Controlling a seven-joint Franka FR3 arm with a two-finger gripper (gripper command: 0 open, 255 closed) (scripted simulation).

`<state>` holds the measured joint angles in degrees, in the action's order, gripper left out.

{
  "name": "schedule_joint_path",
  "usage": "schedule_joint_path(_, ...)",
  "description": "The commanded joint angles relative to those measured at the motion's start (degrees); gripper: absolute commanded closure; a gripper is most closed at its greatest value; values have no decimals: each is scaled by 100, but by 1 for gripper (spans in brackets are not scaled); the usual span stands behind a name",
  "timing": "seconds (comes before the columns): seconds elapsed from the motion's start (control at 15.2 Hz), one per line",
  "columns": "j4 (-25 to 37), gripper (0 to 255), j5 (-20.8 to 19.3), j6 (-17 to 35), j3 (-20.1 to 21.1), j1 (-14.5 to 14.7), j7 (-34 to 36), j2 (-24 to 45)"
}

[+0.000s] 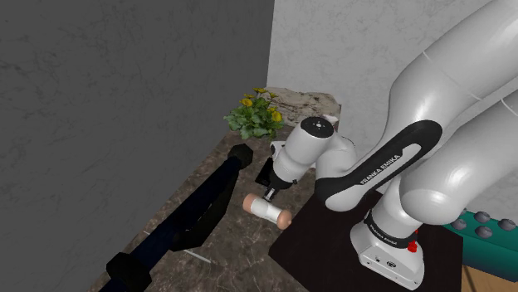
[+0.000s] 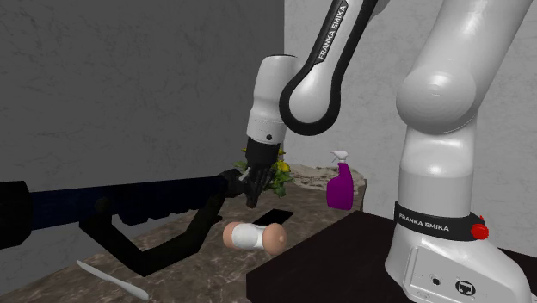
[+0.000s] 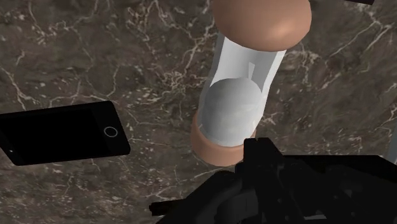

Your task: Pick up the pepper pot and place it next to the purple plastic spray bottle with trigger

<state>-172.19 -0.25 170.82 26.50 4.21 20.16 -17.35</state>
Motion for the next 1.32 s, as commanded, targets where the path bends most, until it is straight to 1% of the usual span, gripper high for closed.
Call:
schedule_joint_path(0.0,0,255,0,0,0,0,0,0)
schedule_joint_path(0.2,0,255,0,0,0,0,0,0)
schedule_joint_path(0.26,0,0,0,0,0,0,0,0)
schedule_joint_path(0.46,1275,0,-307,-1659,-12,-421,2,1376)
schedule_joint_path(0.53,1700,0,-442,-2200,-34,-510,67,1865)
schedule_joint_path(0.59,1753,0,-455,-2267,-70,-487,74,1926)
schedule_joint_path(0.79,1730,0,-767,-1993,-139,-492,295,2216)
schedule_joint_path(0.99,1726,0,-1124,-1731,-257,-464,549,2517)
schedule_joint_path(1.06,1732,0,-1326,-1598,-338,-434,692,2678)
schedule_joint_path(1.25,1732,0,-1321,-1597,-348,-423,689,2677)
